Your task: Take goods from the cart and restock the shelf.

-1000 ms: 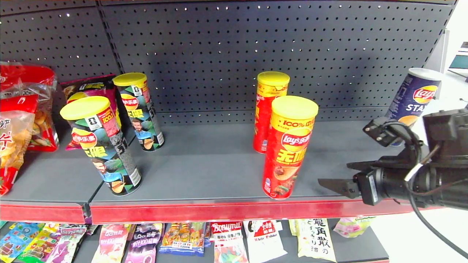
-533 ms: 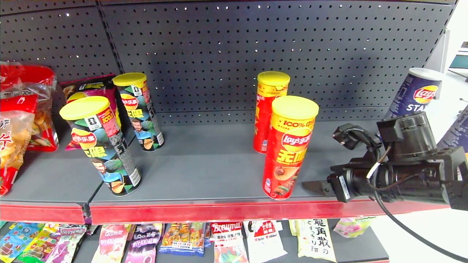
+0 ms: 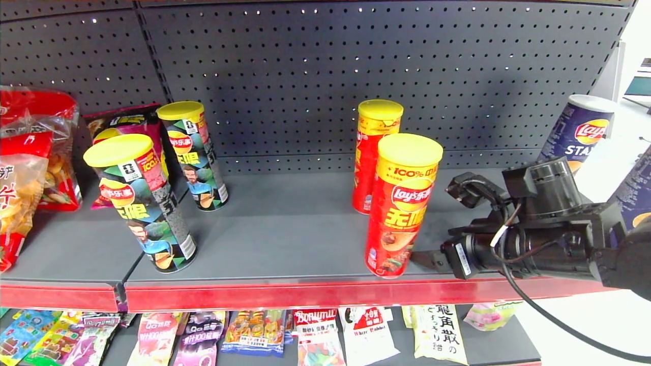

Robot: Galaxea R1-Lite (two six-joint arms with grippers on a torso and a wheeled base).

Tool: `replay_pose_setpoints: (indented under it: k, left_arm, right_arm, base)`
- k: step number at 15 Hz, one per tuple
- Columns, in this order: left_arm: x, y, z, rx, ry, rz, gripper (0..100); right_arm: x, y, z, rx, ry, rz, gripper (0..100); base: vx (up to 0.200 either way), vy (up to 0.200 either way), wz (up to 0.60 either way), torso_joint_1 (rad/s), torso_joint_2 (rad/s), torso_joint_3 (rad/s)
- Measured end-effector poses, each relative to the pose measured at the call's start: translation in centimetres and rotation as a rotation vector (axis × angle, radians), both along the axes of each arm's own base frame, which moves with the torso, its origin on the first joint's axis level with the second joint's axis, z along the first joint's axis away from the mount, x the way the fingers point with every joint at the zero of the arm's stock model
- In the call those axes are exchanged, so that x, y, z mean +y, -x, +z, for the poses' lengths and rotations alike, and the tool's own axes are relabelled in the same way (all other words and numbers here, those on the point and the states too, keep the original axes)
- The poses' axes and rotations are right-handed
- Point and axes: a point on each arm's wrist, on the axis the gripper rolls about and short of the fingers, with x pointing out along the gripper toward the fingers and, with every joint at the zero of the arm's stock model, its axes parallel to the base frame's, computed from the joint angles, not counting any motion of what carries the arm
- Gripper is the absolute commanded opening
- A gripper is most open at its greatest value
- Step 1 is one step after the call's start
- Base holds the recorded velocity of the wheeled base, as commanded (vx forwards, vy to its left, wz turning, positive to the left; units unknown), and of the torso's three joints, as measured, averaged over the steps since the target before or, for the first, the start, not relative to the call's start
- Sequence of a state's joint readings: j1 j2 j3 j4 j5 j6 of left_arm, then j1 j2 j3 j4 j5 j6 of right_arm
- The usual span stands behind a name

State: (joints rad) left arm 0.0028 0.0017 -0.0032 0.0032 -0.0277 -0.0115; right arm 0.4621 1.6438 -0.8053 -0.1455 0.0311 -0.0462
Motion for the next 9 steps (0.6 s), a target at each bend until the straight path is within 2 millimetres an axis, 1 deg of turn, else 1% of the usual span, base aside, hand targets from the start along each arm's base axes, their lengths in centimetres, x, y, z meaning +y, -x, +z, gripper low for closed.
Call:
replay_pose_setpoints:
  k: [9]
  left_arm:
    - [0.0, 0.0, 0.0, 0.000, 0.000, 0.000, 100]
  right_arm:
    - [1.6, 0.2, -0.6, 0.009, 0.023, 0.032, 100]
  base:
    - [0.000, 0.000, 0.00, 0.000, 0.00, 0.000]
